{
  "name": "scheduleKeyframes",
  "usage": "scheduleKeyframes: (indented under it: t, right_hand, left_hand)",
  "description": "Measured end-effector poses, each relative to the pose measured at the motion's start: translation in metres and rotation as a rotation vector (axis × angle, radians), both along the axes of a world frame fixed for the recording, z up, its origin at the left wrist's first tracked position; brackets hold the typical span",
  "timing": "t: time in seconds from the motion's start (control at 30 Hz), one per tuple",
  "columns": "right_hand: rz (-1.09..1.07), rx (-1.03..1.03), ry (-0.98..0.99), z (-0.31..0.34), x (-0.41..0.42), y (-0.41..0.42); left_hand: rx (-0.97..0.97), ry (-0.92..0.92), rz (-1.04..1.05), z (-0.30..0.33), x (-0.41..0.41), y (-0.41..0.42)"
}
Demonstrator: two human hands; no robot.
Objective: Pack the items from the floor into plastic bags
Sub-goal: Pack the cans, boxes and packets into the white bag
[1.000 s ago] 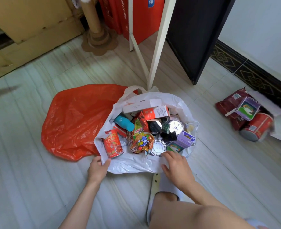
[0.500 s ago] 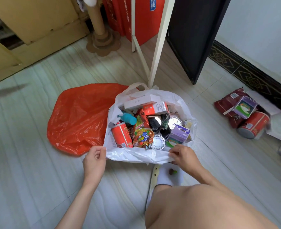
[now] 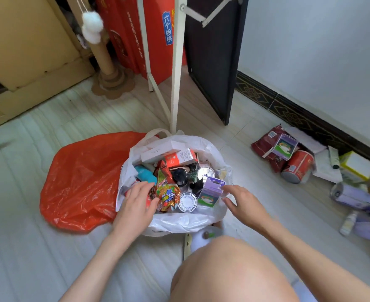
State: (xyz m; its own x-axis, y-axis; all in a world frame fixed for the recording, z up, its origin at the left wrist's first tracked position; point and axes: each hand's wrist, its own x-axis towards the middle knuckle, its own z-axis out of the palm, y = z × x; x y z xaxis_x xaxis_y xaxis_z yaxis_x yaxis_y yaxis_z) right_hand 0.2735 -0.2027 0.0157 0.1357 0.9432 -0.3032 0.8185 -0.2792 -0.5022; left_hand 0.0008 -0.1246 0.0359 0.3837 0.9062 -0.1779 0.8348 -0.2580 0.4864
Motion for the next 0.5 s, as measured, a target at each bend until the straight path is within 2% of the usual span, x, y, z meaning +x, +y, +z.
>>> scheduleKeyframes:
  t: [0.17,0.3,0.5]
  right_hand:
    - [-0.054,-0.005,-0.121,0.025,0.068,-0.006]
    - [-0.212,0.014,-0.202,0.022,0.125,-0.015]
    - [-0.642,-0.043,-0.04,-0.035,0.192,-0.02]
  left_hand:
    - [0.113,-0.029,-0.383,0.004,0.092,0.017]
    - [0.178,0.01,-0.554,-0.012,0.167,0.03]
    - [0.148,0.021,-0.655,-0.071,0.246,0.027]
